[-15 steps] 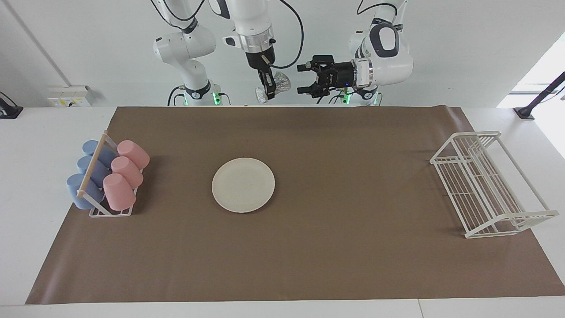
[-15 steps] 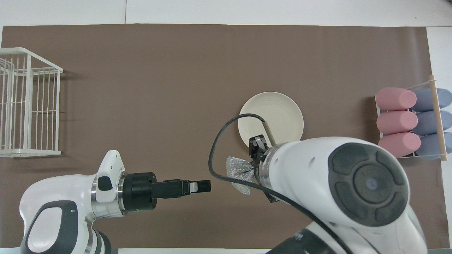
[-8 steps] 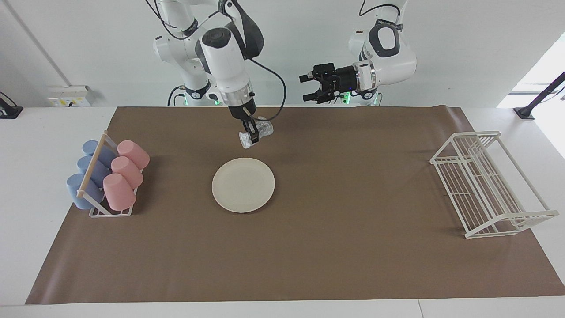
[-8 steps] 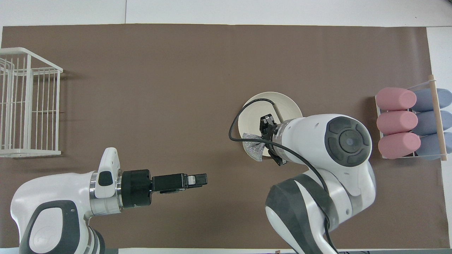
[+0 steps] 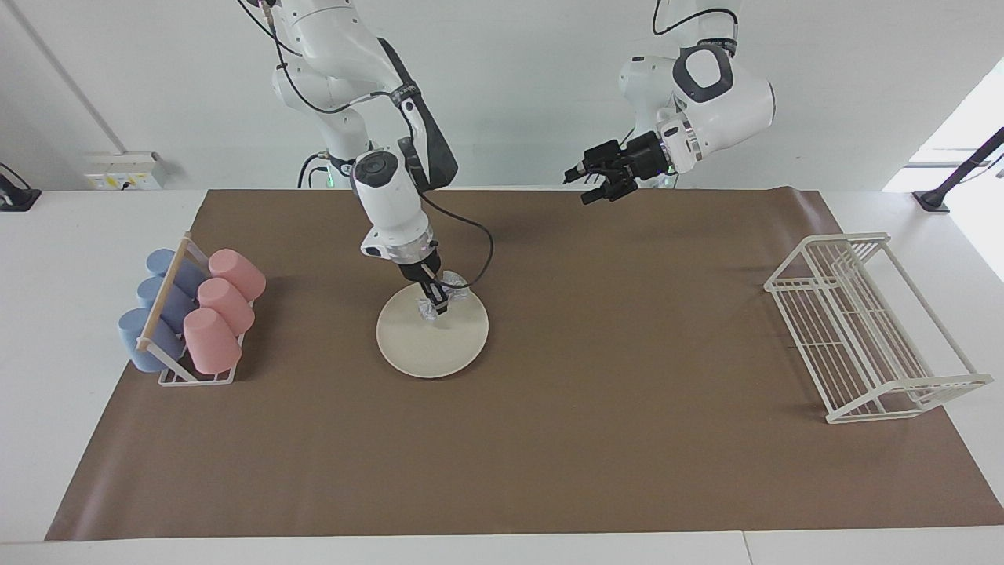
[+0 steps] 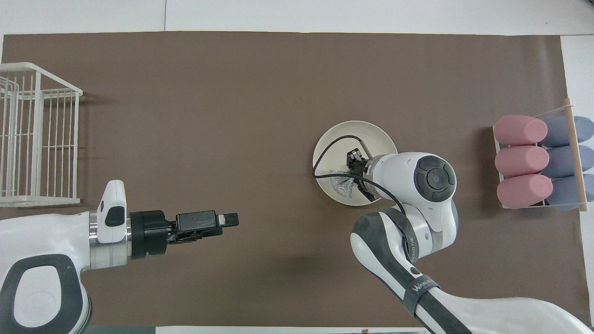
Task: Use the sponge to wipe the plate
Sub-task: 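Rub the sponge in circles over the plate with the right gripper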
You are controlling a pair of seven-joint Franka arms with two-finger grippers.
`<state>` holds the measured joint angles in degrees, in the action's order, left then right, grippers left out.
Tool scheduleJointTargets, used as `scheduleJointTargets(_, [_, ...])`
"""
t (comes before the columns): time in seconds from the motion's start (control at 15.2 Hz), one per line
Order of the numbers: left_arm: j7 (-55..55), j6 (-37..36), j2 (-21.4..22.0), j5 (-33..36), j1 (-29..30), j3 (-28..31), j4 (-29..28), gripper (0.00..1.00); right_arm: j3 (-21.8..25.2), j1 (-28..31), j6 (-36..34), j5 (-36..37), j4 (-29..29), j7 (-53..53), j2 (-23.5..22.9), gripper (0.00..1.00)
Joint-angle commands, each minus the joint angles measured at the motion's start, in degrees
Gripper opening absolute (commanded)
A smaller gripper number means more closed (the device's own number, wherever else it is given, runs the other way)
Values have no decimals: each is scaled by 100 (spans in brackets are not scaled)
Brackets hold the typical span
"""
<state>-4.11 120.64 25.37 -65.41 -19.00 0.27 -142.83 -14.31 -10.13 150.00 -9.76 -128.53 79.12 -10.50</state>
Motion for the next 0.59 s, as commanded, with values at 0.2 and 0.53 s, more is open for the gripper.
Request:
scheduleJointTargets(0.2, [508, -759, -102, 2161, 782, -36, 483, 100, -54, 63, 346, -8, -49, -493, -444, 0])
scheduleJointTargets(0.53, [516, -1498, -217, 4086, 934, -36, 801, 100, -54, 774, 328, 0, -102, -1705, -462, 0])
